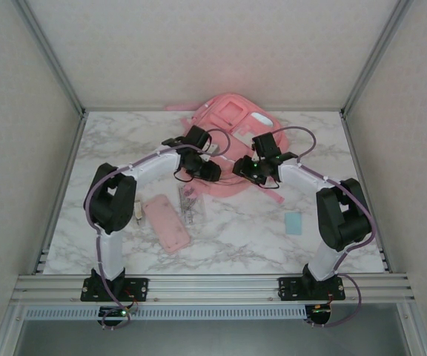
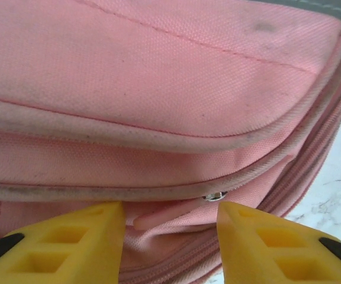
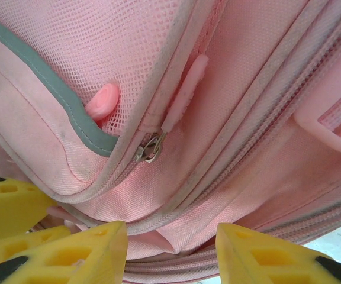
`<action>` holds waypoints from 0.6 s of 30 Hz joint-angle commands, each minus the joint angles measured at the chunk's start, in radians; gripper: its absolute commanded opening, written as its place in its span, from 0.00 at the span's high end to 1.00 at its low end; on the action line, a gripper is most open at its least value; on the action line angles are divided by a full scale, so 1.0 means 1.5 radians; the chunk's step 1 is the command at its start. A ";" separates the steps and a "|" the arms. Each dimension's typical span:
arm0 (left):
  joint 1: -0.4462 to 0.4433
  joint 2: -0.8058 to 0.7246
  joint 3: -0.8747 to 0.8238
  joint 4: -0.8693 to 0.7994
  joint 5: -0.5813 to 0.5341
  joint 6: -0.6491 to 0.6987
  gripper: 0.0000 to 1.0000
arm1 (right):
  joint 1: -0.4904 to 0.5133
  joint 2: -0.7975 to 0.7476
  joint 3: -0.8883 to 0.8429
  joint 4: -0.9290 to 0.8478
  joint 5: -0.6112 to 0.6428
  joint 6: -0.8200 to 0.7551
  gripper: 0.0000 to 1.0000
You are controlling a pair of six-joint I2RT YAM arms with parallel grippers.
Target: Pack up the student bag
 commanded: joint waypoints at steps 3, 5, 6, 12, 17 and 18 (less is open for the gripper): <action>-0.007 0.037 0.019 0.010 0.038 0.010 0.58 | -0.006 -0.006 -0.009 0.009 0.013 0.005 0.56; -0.010 0.037 0.017 0.011 0.043 0.010 0.61 | -0.006 -0.008 -0.011 0.008 0.014 0.005 0.56; -0.010 0.035 0.015 0.012 0.045 0.010 0.63 | -0.006 -0.008 -0.013 0.009 0.014 0.005 0.56; -0.019 0.019 0.009 0.022 0.070 0.006 0.67 | -0.007 -0.003 -0.015 0.011 0.011 0.006 0.56; -0.021 0.033 0.017 0.016 0.054 0.009 0.69 | -0.007 -0.001 -0.014 0.011 0.007 0.006 0.56; -0.021 0.037 0.022 0.012 0.050 0.011 0.69 | -0.007 -0.001 -0.014 0.011 0.007 0.005 0.56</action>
